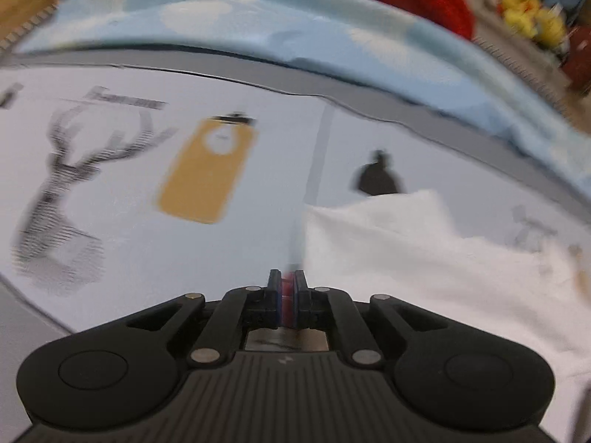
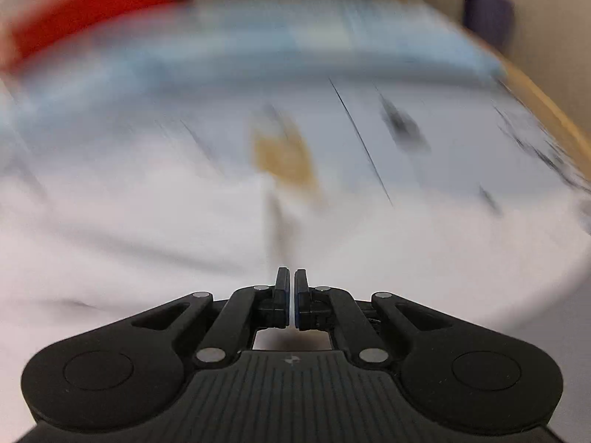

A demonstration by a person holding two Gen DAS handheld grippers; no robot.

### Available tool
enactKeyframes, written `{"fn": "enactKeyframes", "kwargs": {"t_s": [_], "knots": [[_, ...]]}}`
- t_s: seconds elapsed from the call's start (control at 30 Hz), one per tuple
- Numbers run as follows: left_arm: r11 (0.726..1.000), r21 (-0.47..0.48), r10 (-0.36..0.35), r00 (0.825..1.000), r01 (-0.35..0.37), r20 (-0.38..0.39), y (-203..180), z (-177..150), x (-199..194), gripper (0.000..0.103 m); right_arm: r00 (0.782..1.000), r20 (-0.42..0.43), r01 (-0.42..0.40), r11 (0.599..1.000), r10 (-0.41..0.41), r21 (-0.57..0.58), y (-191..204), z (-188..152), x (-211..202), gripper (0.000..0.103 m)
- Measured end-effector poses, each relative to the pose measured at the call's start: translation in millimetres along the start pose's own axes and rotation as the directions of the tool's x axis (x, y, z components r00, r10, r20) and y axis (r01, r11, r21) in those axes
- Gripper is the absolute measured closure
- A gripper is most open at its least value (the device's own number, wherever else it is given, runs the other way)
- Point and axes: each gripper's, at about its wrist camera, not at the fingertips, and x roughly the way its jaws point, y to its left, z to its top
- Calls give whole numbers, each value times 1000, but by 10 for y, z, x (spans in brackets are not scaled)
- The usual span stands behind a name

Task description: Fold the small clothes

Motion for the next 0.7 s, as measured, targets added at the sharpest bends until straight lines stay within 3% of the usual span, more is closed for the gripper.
{"fn": "enactKeyframes", "kwargs": {"t_s": [0.03, 0.13, 0.2, 0.23, 0.27, 0.3, 0.33, 0.43, 0.5, 0.53, 0.6, 0.63, 0.7], "knots": [[1000, 8, 7, 1000, -7, 13, -9, 13, -52, 93, 999, 24, -43, 998, 42, 40, -29, 23, -38, 100], [988, 30, -149, 988, 148, 38, -78, 46, -252, 91, 966, 176, -206, 975, 189, 86, -28, 97, -257, 100], [962, 75, -262, 965, 262, -17, -161, -15, -257, 83, 941, 168, -309, 947, 293, 82, 59, 113, -213, 98], [952, 99, -284, 957, 289, -57, -198, -65, -210, 76, 941, 129, -323, 943, 312, 79, 107, 94, -112, 97], [946, 136, -279, 954, 293, -114, -244, -147, -113, 72, 953, 70, -301, 951, 296, 72, 144, 74, 12, 96], [947, 186, -227, 955, 263, -191, -277, -269, 30, 67, 969, -24, -242, 968, 244, 64, 170, 27, 174, 95], [948, 225, -166, 951, 227, -261, -285, -389, 164, 75, 975, -46, -215, 973, 219, 80, 131, -14, 238, 95], [951, 220, -166, 958, 219, -235, -294, -361, 31, 74, 966, 20, -258, 955, 257, 147, 44, 76, 153, 95], [941, 236, -203, 963, 242, -178, -316, -314, -77, 69, 975, -36, -216, 970, 221, 113, 33, 50, 248, 93], [942, 246, -179, 962, 228, -206, -328, -334, -24, 68, 972, -34, -227, 964, 234, 135, -9, 29, 256, 93], [943, 303, -58, 966, 136, -253, -333, -439, 132, 68, 966, -10, -253, 949, 260, 189, -116, 87, 168, 93], [935, 340, -14, 971, 96, -237, -370, -455, 123, 65, 966, 23, -256, 948, 257, 191, -171, 114, 98, 93], [935, 346, -25, 985, 85, -173, -447, -371, -58, 64, 972, 104, -229, 952, 212, 203, -300, 167, -70, 84]]}}
